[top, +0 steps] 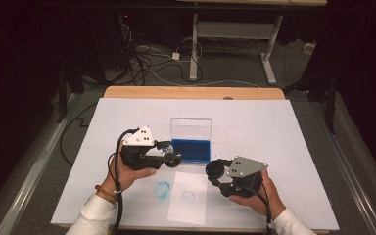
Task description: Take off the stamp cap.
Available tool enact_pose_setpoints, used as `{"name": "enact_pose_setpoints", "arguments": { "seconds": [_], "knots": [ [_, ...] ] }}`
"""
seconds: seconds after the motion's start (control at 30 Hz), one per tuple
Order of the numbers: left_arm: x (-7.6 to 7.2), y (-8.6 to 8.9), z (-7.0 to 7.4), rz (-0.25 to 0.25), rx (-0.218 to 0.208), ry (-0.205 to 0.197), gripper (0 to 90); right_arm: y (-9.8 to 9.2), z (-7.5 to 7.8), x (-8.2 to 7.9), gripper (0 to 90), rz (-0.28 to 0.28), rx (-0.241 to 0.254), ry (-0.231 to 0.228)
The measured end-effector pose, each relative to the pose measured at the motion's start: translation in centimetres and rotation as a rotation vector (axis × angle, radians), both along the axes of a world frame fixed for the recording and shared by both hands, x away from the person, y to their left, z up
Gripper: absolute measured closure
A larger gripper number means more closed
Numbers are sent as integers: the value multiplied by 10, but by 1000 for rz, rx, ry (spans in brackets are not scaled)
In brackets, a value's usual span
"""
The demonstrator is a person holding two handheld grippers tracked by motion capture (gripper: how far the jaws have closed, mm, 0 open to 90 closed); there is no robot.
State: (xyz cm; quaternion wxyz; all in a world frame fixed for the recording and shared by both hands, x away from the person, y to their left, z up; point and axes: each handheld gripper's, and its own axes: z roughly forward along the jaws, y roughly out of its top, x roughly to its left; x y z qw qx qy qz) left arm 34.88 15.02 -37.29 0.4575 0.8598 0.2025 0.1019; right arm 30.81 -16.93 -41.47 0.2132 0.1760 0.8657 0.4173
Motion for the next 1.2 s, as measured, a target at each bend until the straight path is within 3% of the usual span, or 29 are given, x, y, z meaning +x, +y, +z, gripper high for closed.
{"name": "enact_pose_setpoints", "arguments": {
  "seconds": [0.17, 0.6, 0.87, 1.2],
  "knots": [
    [2, 2, -3, 37, 35, -11, 550, -10, 8, -1, 390, -26, 31, -16],
    [5, 8, -6, 72, 59, -17, 550, -19, 13, -5, 390, -52, 47, -26],
    [6, 12, -7, 90, 64, -18, 550, -34, 15, -9, 389, -92, 51, -51],
    [9, 13, -10, 97, 69, -12, 550, -57, 10, -16, 389, -141, 65, -42]
  ]
}}
